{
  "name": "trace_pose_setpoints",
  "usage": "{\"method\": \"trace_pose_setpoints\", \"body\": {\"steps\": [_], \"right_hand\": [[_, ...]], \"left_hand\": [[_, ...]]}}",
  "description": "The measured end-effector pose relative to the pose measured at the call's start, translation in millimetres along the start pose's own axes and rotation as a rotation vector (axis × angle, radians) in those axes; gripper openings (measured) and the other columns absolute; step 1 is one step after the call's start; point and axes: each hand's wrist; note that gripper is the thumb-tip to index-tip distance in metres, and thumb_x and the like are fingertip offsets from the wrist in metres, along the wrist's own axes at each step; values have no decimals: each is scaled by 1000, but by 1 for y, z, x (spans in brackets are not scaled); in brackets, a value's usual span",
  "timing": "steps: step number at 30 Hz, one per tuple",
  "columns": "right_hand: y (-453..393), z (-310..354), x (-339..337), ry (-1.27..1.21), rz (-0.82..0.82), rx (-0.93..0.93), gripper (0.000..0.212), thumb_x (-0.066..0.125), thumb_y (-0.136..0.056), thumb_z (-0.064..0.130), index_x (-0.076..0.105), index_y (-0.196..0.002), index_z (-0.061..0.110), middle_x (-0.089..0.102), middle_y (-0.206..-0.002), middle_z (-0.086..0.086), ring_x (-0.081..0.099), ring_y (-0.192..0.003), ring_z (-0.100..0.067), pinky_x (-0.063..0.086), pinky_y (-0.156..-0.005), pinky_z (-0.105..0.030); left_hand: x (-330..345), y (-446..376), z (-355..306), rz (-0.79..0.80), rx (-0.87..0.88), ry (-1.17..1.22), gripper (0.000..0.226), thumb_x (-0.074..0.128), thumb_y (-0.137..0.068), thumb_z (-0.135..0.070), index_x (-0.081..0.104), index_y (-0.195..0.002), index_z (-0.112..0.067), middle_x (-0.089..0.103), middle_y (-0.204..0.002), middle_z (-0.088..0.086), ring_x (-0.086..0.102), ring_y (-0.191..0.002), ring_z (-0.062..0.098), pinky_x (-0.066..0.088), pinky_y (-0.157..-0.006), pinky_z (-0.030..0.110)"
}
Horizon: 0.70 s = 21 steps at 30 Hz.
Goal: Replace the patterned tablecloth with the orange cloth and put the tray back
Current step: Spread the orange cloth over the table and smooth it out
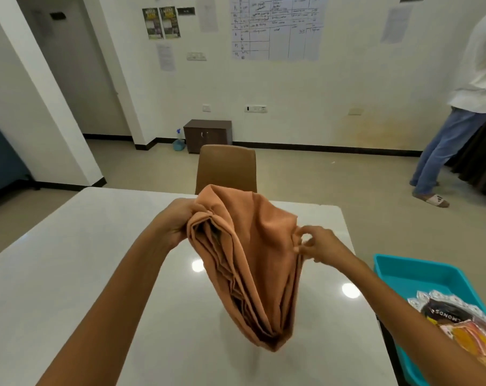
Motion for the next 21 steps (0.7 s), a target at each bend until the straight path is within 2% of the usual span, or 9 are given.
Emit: {"method": "trace_pose_setpoints", "body": {"steps": [2,6,8,10,12,15,17,19,21], "right_hand": [[18,31,7,134,67,-104,47,73,-74,48,65,-111,20,68,-104,0,64,-95,-19,54,-84,-37],[51,88,40,-104,208,-411,53,71,-69,60,62,-112,31,66,-111,9,62,-97,-10,52,-87,-28],[50,90,56,-147,113,-459,33,72,-76,47,63,-104,32,65,-104,11,61,-91,-8,51,-82,-23],[44,84,66,-233,-53,-420,9,69,-84,27,63,-77,31,62,-72,17,57,-67,-1,48,-64,-20],[37,76,74,-308,-169,-326,32,64,-86,15,55,-55,21,51,-50,8,45,-48,-3,38,-51,-22],[34,74,81,-380,-198,-238,32,63,-85,13,55,-54,10,54,-50,-3,47,-47,-9,38,-49,-22],[34,73,85,-425,-209,-228,27,61,-84,8,57,-58,4,56,-52,-7,51,-49,-12,41,-48,-23],[34,72,85,-448,-215,-234,24,59,-83,4,58,-59,3,55,-51,-4,51,-49,-12,41,-48,-23],[32,73,85,-457,-211,-262,29,60,-85,6,57,-56,10,54,-50,3,49,-49,-10,39,-48,-22]], "left_hand": [[6,-2,7,3,-12,-6,8,56,-92,-7,62,-87,-4,65,-82,13,60,-68,22,54,-63,27],[17,-8,23,0,-52,37,6,56,-90,-5,62,-88,-4,64,-87,14,61,-70,21,53,-59,24],[20,-10,32,0,-45,63,12,57,-92,-13,63,-93,-3,64,-93,17,61,-72,21,54,-60,24],[23,-7,41,-22,-25,146,27,58,-92,-26,62,-104,-1,65,-98,17,63,-76,22,55,-62,24],[29,2,47,-11,8,260,41,57,-90,-40,62,-108,-3,68,-99,14,67,-85,23,56,-69,25],[41,23,60,92,207,172,48,60,-82,-49,66,-111,-12,72,-101,1,68,-94,14,54,-82,25],[48,34,69,93,315,72,50,75,-75,-39,62,-120,-24,70,-107,-10,65,-100,4,52,-85,19],[52,36,81,-12,382,4,54,81,-71,-26,58,-119,-33,68,-105,-17,65,-96,-2,50,-80,12],[52,34,92,-167,450,-72,37,78,-75,-19,65,-107,-33,71,-95,-14,67,-88,-1,52,-79,14]]}}
Point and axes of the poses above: each hand's wrist, its own y-axis away from the middle knuckle, its own x-axis out of the palm, z = x × y
